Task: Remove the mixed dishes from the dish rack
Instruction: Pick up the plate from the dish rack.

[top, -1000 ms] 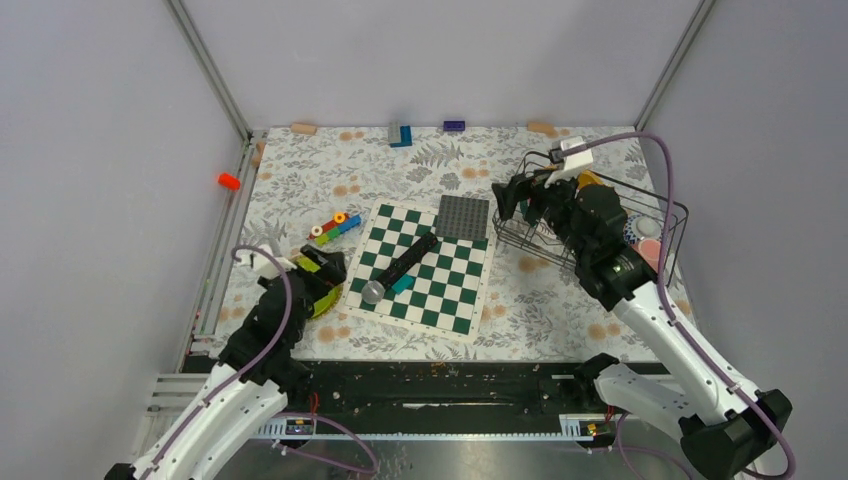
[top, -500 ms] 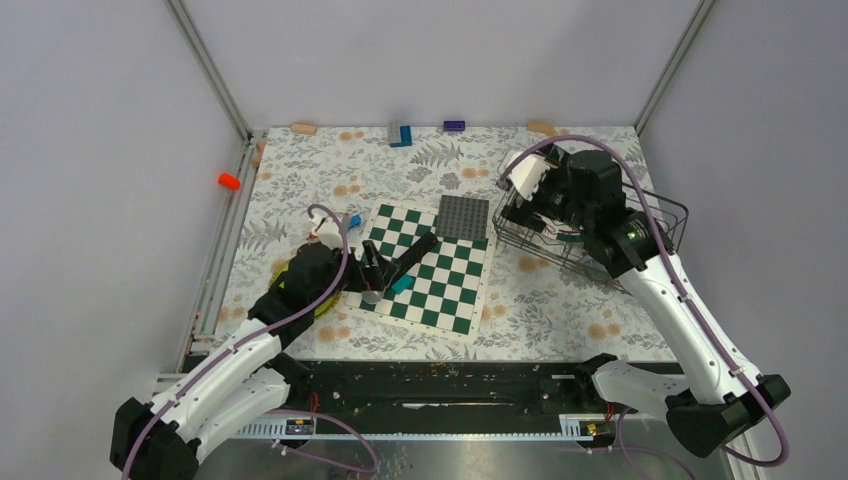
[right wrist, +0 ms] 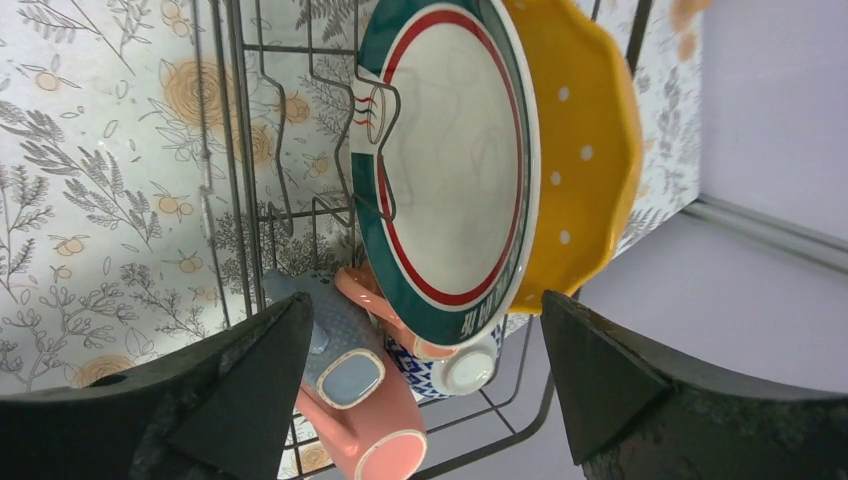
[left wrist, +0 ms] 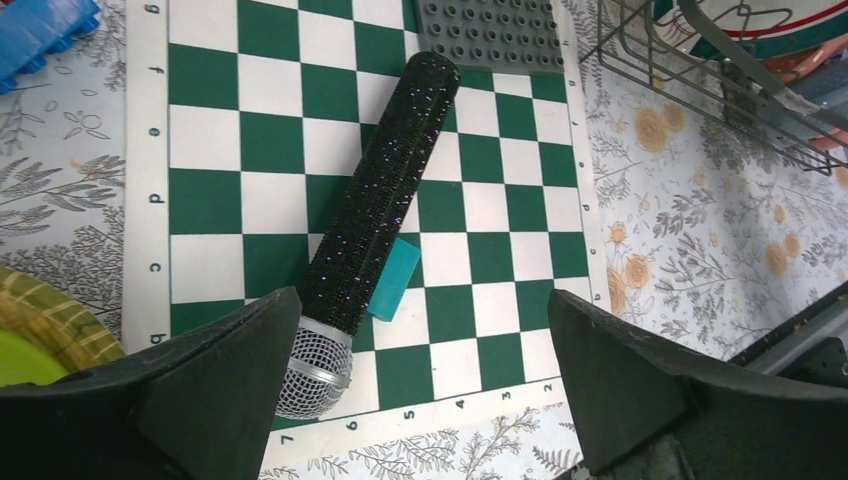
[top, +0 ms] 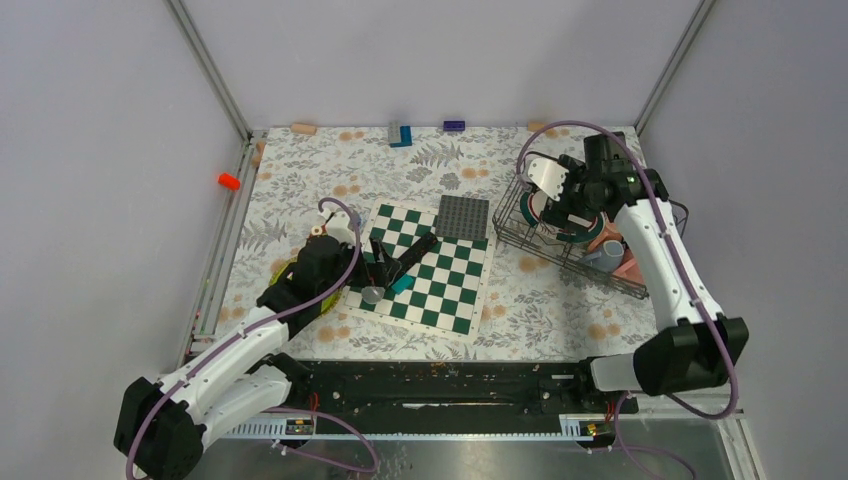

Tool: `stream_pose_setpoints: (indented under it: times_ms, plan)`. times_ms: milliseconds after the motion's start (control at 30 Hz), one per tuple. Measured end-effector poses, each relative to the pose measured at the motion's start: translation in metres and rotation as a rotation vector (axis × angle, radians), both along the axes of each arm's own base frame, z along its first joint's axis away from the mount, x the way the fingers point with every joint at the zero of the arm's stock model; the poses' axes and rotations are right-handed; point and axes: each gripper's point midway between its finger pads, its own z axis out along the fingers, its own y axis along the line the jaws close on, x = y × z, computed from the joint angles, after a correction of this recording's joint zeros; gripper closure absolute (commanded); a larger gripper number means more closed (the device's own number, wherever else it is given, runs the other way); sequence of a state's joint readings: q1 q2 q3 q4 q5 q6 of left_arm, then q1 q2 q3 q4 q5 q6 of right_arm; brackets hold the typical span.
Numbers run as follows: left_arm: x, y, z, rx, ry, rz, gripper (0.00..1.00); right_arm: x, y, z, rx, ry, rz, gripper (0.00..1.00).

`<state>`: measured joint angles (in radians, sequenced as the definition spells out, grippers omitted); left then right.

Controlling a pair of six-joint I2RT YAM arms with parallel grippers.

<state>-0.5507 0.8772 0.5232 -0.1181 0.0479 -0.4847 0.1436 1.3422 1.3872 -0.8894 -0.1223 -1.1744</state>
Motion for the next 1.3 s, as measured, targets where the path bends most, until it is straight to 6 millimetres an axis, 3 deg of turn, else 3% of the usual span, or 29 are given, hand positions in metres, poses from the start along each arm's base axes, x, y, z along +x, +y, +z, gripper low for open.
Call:
stream_pose_setpoints:
  times_ms: [167,333,500,733,933,1300]
  plan:
    - [0.005,0.006,-0.001,0.022,-0.012,0.034,0.01,0.022,-0.012,-0.023,-0.002,0.057,-0.051,0.14]
    - [0.007,0.009,-0.005,0.037,-0.005,0.051,0.01,0.042,-0.017,-0.026,0.007,0.04,-0.078,0.18]
    - [0.009,0.01,-0.013,0.055,0.014,0.06,0.01,0.047,-0.017,-0.029,0.012,0.022,-0.077,0.23]
    - [0.011,0.008,-0.014,0.057,0.019,0.06,0.01,0.036,-0.017,-0.057,0.004,0.07,-0.071,0.32]
    - [0.012,0.007,-0.017,0.065,0.031,0.059,0.01,0.039,-0.013,-0.054,0.026,0.049,-0.056,0.44]
    - [0.014,0.006,-0.017,0.066,0.033,0.06,0.01,0.046,-0.012,-0.054,0.028,0.02,-0.056,0.5]
